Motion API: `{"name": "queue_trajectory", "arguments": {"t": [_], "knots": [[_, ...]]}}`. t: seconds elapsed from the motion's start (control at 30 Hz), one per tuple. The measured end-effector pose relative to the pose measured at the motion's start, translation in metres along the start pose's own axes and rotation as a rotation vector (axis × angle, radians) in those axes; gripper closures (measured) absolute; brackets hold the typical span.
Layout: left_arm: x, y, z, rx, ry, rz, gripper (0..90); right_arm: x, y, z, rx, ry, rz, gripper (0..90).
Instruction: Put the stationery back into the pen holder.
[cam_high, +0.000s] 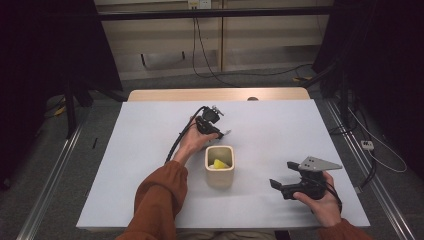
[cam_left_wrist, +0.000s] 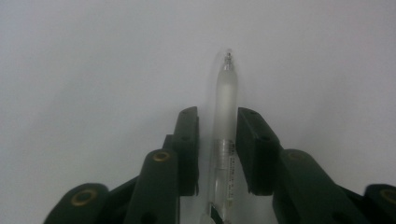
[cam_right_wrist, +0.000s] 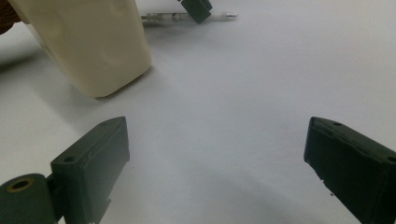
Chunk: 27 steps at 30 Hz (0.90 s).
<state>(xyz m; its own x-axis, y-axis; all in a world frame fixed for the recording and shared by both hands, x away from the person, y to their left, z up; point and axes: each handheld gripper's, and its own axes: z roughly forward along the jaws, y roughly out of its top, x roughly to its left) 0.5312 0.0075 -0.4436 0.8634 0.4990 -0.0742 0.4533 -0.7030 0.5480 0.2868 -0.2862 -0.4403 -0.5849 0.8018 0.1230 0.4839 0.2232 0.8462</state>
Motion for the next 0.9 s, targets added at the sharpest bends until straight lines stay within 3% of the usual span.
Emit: {"name": "queue_trajectory", "arguments": {"t": [0.1,0.33,0.5,0.7,0.9], "knots": [[-0.002,0.0,0.0,0.004,-0.004,-0.001,78.8,0.0,0.0,0.0,0.003,0.002,-0.004,6.6],[-0.001,0.0,-0.001,0.008,-0.007,0.011,80.1,0.0,0.0,0.0,0.0,-0.001,0.0,6.6],[0.0,-0.001,-0.002,0.004,-0.006,-0.008,80.3,0.0,0.0,0.0,0.001,-0.003,0.003,6.6],[0.005,-0.007,-0.011,-0.06,-0.011,-0.049,80.3,0.0,0.0,0.0,-0.001,-0.003,0.004,6.6],[0.006,-0.007,-0.023,-0.11,-0.003,-0.052,80.3,0.0,0.0,0.0,0.001,-0.003,0.0,6.6]]}}
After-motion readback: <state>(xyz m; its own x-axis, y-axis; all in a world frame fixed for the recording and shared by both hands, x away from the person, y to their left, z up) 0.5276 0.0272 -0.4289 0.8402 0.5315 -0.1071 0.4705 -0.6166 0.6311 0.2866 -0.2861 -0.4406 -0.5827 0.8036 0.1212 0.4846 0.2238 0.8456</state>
